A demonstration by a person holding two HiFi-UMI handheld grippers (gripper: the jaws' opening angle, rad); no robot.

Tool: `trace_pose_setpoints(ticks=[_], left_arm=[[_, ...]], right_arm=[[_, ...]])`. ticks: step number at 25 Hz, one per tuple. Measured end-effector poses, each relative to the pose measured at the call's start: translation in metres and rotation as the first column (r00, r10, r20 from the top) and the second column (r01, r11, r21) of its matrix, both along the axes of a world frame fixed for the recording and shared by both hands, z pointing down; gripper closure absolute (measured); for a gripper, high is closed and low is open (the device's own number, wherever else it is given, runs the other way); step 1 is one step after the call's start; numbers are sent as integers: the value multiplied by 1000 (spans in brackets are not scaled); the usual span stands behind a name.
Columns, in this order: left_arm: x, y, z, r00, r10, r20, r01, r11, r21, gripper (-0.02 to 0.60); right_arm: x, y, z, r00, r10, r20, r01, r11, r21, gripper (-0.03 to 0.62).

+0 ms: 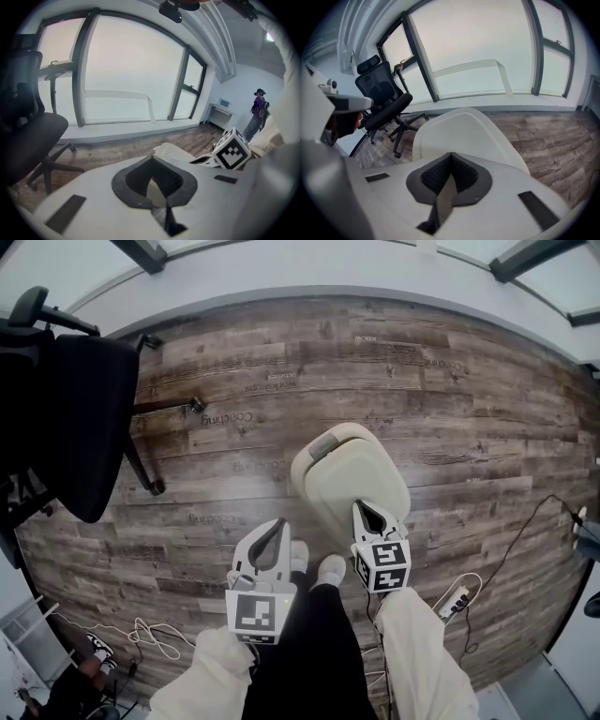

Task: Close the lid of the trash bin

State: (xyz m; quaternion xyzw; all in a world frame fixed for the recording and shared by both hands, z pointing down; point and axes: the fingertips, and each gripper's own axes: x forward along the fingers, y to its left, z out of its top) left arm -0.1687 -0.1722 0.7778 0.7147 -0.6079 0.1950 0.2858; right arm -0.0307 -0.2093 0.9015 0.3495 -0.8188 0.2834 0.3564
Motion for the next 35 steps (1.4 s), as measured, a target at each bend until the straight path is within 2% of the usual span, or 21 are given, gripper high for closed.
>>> trace_pose_setpoints(ticks=[35], left_arm=[[-21,14,14,999,-37,-28,36,999,-29,574]], right_arm=[[-4,-2,19,999,14,-49,-15,999,-32,571]])
